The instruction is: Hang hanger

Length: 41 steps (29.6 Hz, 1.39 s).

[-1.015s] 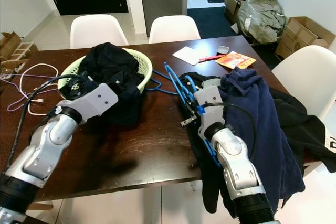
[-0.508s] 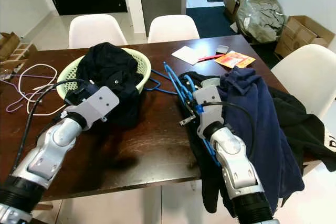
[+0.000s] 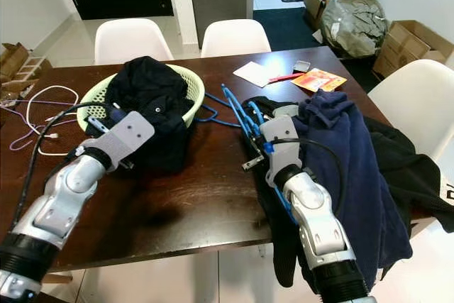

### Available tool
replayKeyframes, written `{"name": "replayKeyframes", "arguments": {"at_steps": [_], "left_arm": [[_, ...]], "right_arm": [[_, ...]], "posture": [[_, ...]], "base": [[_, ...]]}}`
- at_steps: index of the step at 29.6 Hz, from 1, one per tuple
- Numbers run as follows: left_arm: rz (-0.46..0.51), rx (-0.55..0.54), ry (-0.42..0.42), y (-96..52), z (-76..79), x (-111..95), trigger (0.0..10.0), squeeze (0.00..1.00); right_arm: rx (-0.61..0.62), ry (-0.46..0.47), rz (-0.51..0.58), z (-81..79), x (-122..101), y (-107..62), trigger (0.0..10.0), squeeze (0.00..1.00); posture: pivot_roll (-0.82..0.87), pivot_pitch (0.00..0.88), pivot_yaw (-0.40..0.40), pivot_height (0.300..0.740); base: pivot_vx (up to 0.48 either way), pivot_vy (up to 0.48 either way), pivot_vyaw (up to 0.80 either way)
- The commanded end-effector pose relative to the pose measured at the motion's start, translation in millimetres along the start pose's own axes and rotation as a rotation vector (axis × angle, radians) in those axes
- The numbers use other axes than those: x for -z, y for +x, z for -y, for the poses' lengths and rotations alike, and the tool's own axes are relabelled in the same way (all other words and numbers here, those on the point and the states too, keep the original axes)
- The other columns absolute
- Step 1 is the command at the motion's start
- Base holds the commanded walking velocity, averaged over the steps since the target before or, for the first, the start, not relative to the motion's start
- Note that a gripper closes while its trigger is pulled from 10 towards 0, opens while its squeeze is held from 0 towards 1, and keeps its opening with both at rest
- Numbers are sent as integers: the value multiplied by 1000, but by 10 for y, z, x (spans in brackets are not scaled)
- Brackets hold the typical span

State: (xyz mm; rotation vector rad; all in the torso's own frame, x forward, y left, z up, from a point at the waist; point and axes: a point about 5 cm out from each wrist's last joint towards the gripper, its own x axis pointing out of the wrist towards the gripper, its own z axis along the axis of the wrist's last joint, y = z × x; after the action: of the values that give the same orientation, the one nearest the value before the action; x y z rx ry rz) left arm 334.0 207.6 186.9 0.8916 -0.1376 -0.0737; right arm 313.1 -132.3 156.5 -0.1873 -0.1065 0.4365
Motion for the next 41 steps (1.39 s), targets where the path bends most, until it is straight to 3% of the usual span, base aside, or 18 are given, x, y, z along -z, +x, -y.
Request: {"name": "replayKeyframes", "arguments": {"at_steps": [1,3,5,7,8,9,12,15,18,19,21,23,25,34,36,38,40,41], "left_arm": [[7,-70,3,28,-220,-34,0,0],[7,-70,3,28,-220,-34,0,0],[94,-276,-32,94,-905,-328,0,0],[94,-276,-32,94,-905,-328,0,0],[145,-366,-46,82,-1263,-475,0,0],[145,-366,-46,82,-1263,-475,0,0],[244,-501,-111,-33,-1920,-736,0,0],[301,-541,-188,-123,-2185,-853,0,0],[301,-541,-188,-123,-2185,-853,0,0],[429,-542,-333,-265,-2496,-1109,0,0],[576,-504,-430,-422,-2701,-1378,0,0],[576,-504,-430,-422,-2701,-1378,0,0],[836,-417,-499,-785,-2994,-1887,0,0],[1017,-286,-516,-1106,-3027,-2292,0,0],[958,-107,-632,-901,-2712,-2143,0,0],[958,-107,-632,-901,-2712,-2143,0,0],[758,134,-804,-541,-2040,-1778,0,0],[758,134,-804,-541,-2040,-1778,0,0]], "right_arm": [[0,22,-62,-32,154,-26,10000,0],[0,22,-62,-32,154,-26,10000,0],[-2,28,-65,-43,162,-14,10000,0],[-2,28,-65,-43,162,-14,10000,0],[-4,31,-67,-51,168,-7,10000,0],[-4,31,-67,-51,168,-7,10000,0],[-7,40,-69,-70,177,2,10000,0],[-7,45,-69,-77,180,2,10000,0],[-7,45,-69,-77,180,2,10000,0],[-6,54,-69,-83,186,4,10000,0],[-5,62,-70,-92,192,10,10000,0],[-5,62,-70,-92,192,10,10000,0],[-4,80,-67,-112,194,28,10000,0],[2,109,-65,-109,198,43,10000,0],[3,111,-64,-110,193,52,10000,0],[3,111,-64,-110,193,52,10000,0],[7,111,-65,-98,192,49,10000,0],[7,111,-65,-98,192,49,10000,0]], "posture": [[-13,102,40,740],[-13,102,40,740],[-2,93,36,740],[-2,93,36,740],[3,90,39,740],[3,90,39,740],[11,89,48,740],[16,89,54,740],[16,89,54,740],[30,87,59,740],[43,85,66,740],[43,85,66,740],[61,95,67,740],[72,96,62,740],[64,95,66,740],[64,95,66,740],[54,97,68,740],[54,97,68,740]], "base": [[0,0,0],[0,0,0],[0,0,0],[0,0,0],[0,0,0],[0,0,0],[0,0,0],[0,0,0],[0,0,0],[0,0,0],[0,0,0],[0,0,0],[0,0,0],[0,0,0],[0,0,0],[0,0,0],[0,0,0],[0,0,0]]}}
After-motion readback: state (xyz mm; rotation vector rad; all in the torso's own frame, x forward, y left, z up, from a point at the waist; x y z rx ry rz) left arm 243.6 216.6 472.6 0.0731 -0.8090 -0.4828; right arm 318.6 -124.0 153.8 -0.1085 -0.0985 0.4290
